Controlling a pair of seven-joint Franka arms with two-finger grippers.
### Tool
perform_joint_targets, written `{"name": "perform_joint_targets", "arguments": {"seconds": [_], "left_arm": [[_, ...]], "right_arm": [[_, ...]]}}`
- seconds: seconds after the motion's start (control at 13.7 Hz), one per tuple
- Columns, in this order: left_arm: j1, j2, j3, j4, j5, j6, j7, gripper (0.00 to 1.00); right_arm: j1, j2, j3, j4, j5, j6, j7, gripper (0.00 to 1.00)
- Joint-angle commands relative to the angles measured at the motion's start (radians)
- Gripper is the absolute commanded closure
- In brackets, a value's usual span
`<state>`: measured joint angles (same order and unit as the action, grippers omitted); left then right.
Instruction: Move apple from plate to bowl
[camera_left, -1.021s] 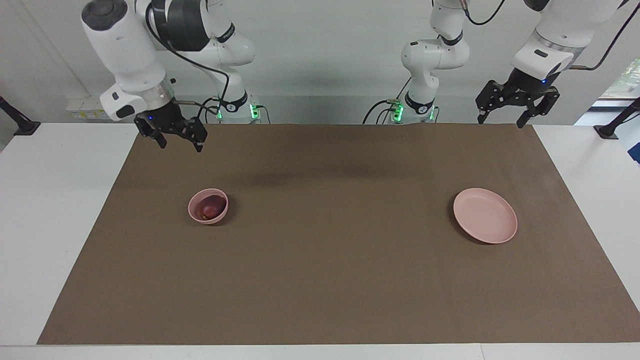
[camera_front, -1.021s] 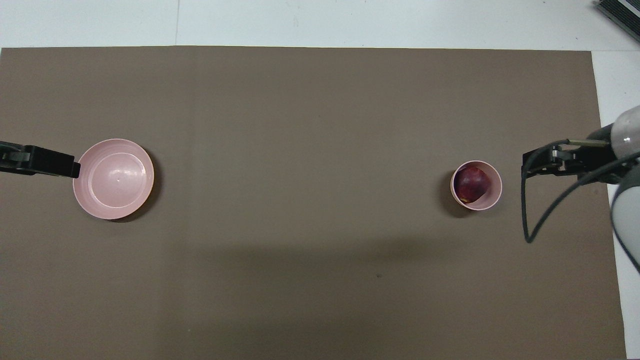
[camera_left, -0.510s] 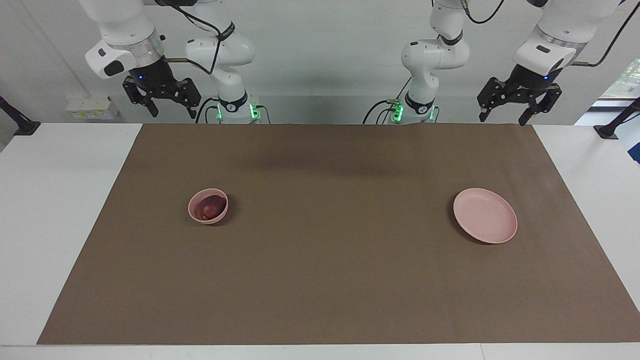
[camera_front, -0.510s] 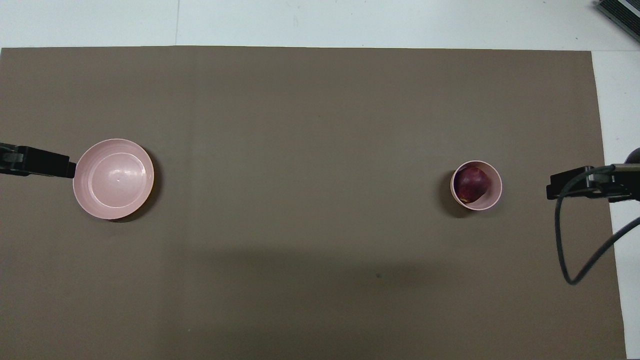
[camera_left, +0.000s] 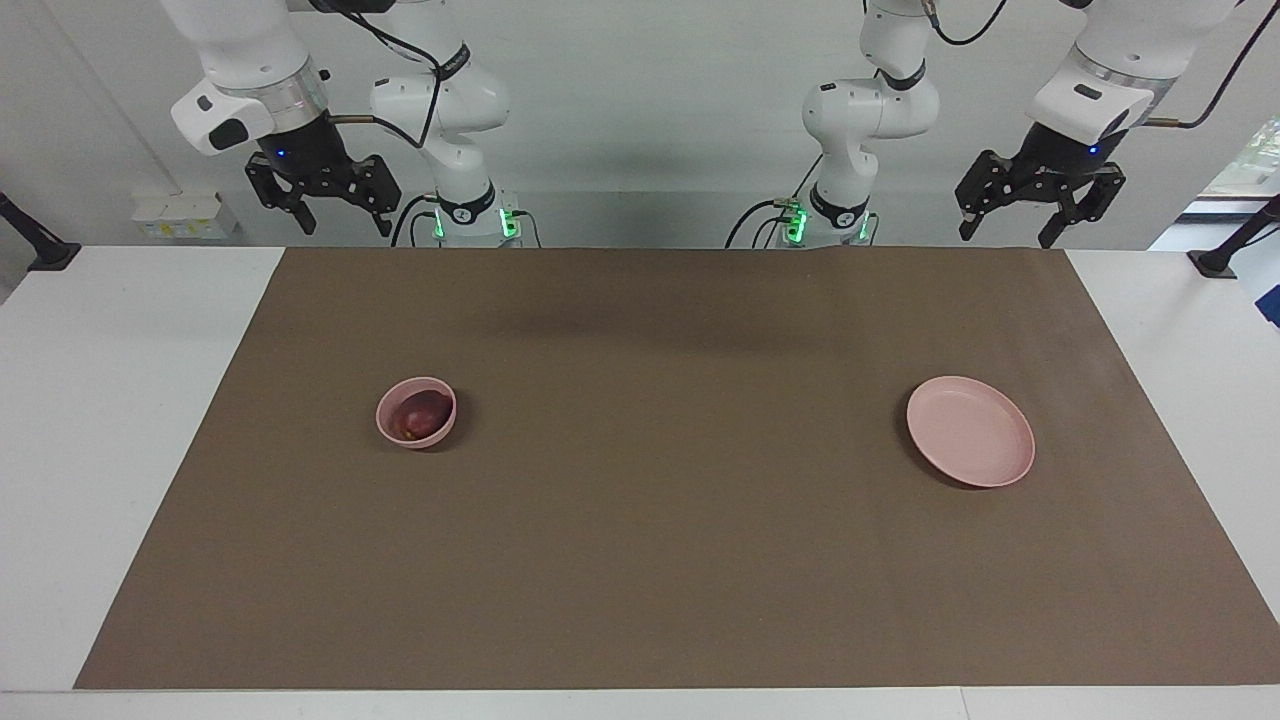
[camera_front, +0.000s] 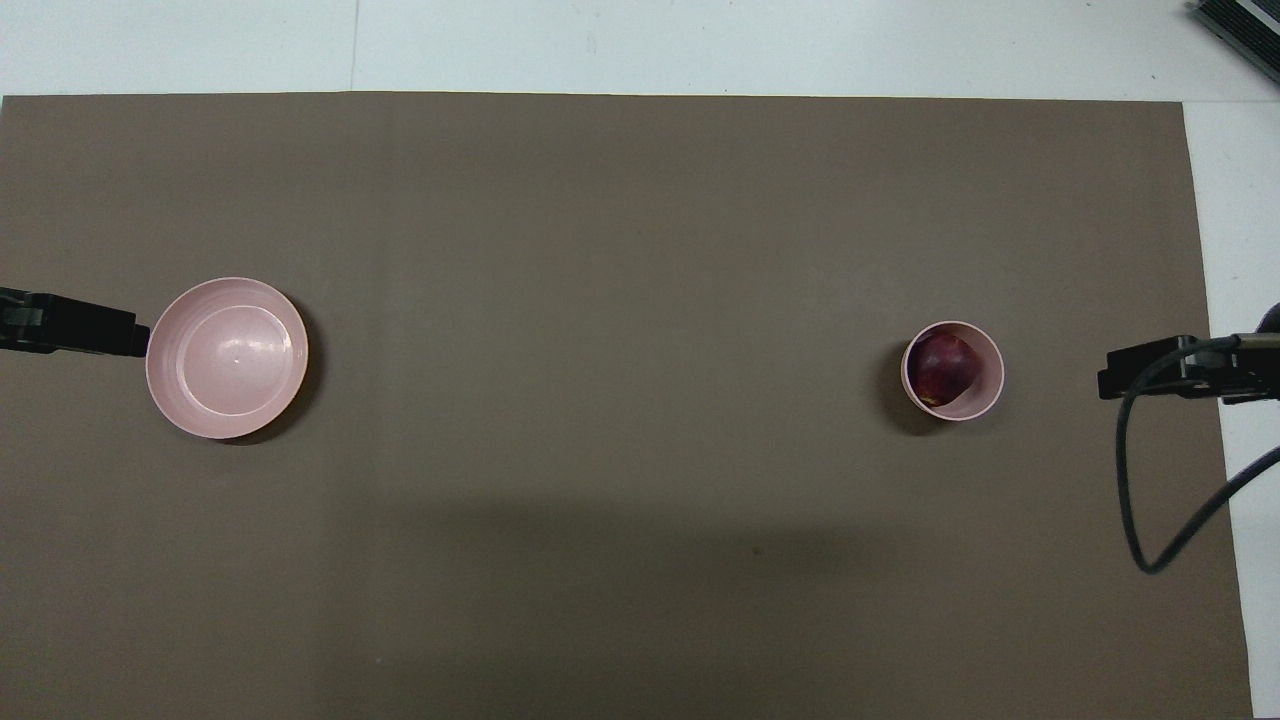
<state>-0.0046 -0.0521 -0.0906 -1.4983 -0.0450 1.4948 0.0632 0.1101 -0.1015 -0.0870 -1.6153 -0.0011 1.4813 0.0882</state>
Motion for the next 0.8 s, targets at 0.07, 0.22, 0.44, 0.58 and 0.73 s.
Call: {"name": "perform_joint_targets", "arguments": {"seconds": [0.07, 0.22, 0.44, 0.58, 0.73], "left_arm": [[0.008, -0.008, -0.004, 0.003, 0.016, -0.005, 0.015, 0.0], [0.008, -0.009, -0.004, 0.003, 0.019, -0.018, 0.018, 0.0], [0.008, -0.012, -0.003, -0.003, 0.019, -0.033, 0.064, 0.0], [0.009, -0.014, -0.003, -0.004, 0.019, -0.041, 0.064, 0.0], [0.009, -0.014, -0.003, -0.004, 0.019, -0.041, 0.064, 0.0]], "right_arm": [[-0.013, 0.016, 0.003, 0.023, -0.02, -0.013, -0.036, 0.0], [-0.013, 0.019, 0.001, 0.028, -0.025, -0.022, -0.034, 0.0], [-0.013, 0.023, 0.003, 0.04, -0.026, -0.027, -0.03, 0.0], [-0.013, 0.022, 0.003, 0.035, -0.028, -0.029, -0.03, 0.0], [-0.013, 0.019, 0.004, 0.032, -0.027, -0.027, -0.033, 0.0]]}}
